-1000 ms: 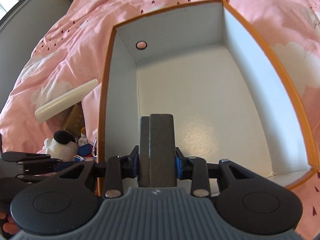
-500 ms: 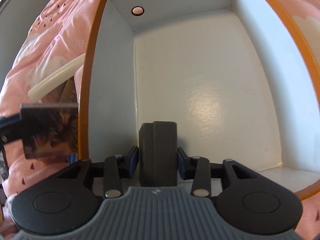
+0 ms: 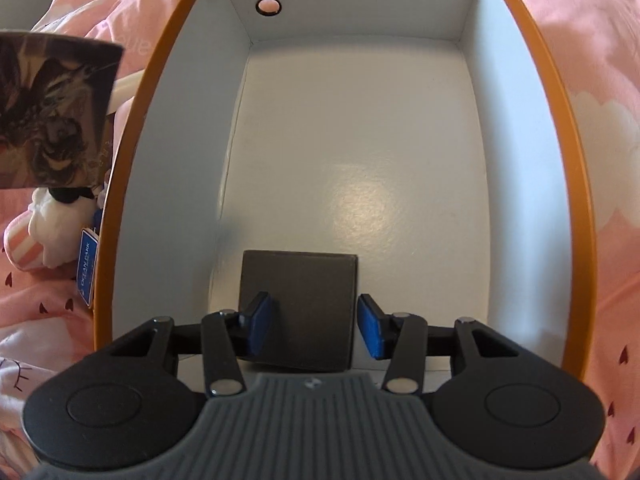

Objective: Organize objects
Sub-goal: 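Place the picture card box into the orange box with the left gripper, then withdraw both tools from the orange box back toward the clutter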

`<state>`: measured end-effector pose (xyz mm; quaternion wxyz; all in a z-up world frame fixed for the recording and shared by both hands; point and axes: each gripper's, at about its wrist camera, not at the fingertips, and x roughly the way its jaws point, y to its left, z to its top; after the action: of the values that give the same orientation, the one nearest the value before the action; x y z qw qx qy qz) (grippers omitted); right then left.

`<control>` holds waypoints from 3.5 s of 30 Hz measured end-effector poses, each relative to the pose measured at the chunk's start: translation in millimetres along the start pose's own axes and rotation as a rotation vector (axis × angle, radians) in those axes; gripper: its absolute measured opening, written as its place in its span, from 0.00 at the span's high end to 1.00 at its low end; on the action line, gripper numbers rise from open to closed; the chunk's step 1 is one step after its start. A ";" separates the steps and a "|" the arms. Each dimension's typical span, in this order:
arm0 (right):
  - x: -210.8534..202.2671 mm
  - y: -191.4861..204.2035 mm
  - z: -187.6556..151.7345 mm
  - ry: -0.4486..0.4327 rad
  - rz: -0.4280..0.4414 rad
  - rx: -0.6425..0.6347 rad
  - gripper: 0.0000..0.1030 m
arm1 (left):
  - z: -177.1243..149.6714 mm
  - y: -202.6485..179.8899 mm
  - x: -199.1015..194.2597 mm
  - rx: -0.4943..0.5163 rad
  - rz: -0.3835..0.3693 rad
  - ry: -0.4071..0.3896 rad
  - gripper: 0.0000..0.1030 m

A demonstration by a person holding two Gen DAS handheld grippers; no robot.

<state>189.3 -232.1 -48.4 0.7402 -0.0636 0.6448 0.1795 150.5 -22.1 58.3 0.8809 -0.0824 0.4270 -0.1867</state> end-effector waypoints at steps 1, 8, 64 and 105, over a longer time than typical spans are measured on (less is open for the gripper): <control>-0.9 -4.1 1.5 0.005 -0.003 0.006 0.46 | 1.3 -2.8 4.0 0.006 -0.005 0.006 0.75; 19.7 -32.9 4.7 0.121 0.124 0.111 0.59 | 0.0 -14.4 40.8 0.029 -0.039 0.072 0.75; -29.4 -47.4 10.8 -0.017 -0.148 -0.293 0.88 | -4.0 -32.8 76.5 0.174 -0.009 0.134 0.52; -59.9 -70.9 13.7 -0.236 -0.356 -0.137 0.46 | -84.7 7.8 57.3 -0.152 0.248 0.146 0.38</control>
<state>220.5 -304.3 2.7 0.8246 -0.2052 0.5184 0.0955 118.6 -36.7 -38.1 0.8552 -0.0814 0.5096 -0.0491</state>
